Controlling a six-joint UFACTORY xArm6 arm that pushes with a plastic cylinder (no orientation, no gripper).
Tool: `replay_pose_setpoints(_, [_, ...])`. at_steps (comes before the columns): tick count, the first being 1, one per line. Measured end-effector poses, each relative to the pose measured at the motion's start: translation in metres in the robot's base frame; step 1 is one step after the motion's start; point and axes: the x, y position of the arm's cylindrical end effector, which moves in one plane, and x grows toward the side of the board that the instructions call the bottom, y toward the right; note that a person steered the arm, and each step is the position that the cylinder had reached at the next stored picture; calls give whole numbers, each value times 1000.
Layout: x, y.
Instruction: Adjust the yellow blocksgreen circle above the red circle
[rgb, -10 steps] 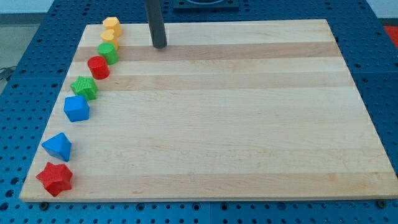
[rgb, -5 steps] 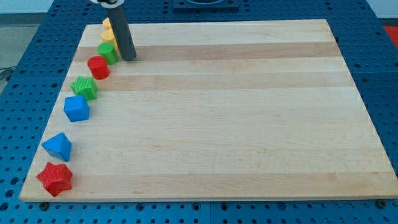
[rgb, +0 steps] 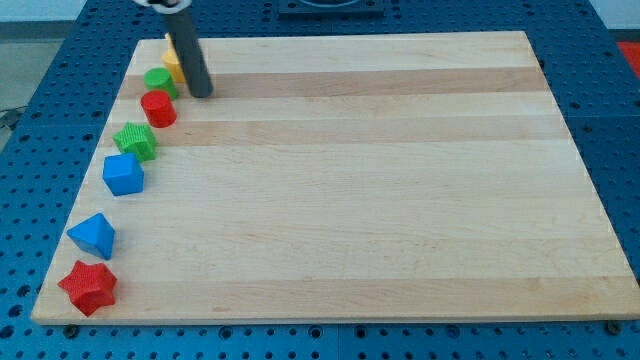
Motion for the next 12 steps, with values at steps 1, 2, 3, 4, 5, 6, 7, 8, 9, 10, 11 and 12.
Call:
replay_pose_setpoints(1, [-24,0])
replay_pose_setpoints(2, [-26,-1])
replay_pose_setpoints(3, [-28,-15])
replay_pose_setpoints(4, [-28,-31])
replay_pose_setpoints(5, [-28,-45])
replay_pose_setpoints(6, [-32,-31])
replay_pose_setpoints(7, [-66,-18])
replay_pose_setpoints(8, [-74,-18])
replay_pose_setpoints(9, [-87,-20])
replay_pose_setpoints(10, [-87,-27])
replay_pose_setpoints(11, [-87,-37])
replay_pose_setpoints(12, [-87,-40])
